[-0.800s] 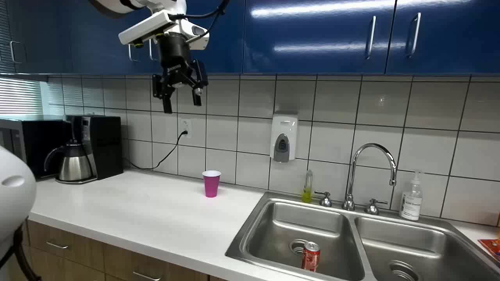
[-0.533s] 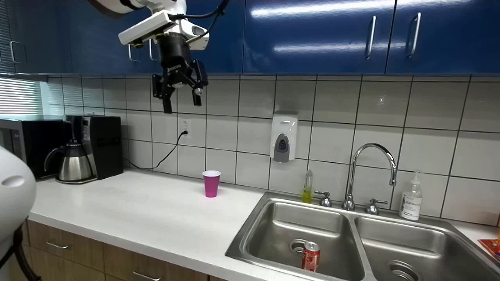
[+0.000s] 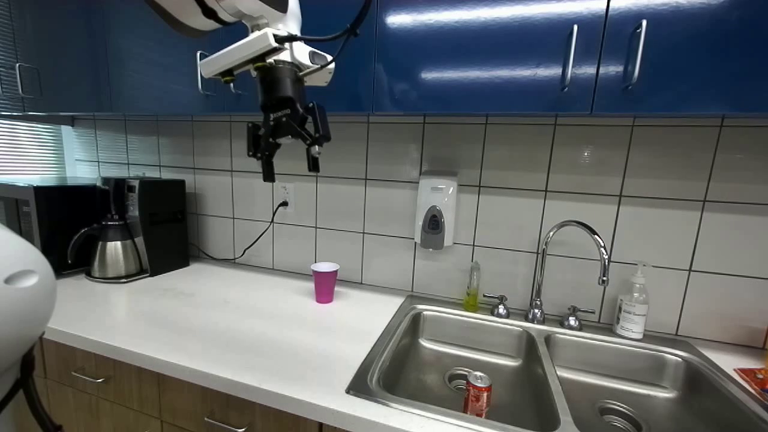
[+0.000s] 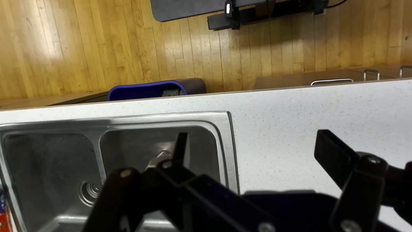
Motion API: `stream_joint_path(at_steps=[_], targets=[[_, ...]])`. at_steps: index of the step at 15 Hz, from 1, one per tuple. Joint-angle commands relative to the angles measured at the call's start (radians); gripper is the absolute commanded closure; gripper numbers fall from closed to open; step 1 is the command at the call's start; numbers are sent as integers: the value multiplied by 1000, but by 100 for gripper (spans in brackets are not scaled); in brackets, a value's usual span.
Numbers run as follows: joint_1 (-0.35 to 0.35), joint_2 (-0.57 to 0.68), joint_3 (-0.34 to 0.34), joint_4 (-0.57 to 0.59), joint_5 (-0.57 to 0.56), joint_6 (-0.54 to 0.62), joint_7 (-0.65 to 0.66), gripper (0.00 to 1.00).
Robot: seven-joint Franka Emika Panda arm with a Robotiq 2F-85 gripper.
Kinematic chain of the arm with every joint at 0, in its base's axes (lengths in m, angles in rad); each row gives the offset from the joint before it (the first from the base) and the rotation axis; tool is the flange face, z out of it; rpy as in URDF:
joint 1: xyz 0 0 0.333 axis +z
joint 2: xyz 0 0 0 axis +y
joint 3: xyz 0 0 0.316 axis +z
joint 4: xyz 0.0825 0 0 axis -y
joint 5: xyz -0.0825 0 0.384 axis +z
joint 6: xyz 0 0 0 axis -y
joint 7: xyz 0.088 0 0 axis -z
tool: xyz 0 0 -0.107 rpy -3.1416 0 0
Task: Put the Coca Cola can on the left counter
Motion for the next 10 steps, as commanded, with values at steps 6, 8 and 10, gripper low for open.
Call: stream_joint_path(at_steps=[6, 8, 10], targets=[[-76, 241, -145, 42, -10, 215, 10, 0], [-90, 287, -167, 50, -8, 262, 7, 0], [-104, 333, -188, 61, -9, 303, 4, 0]])
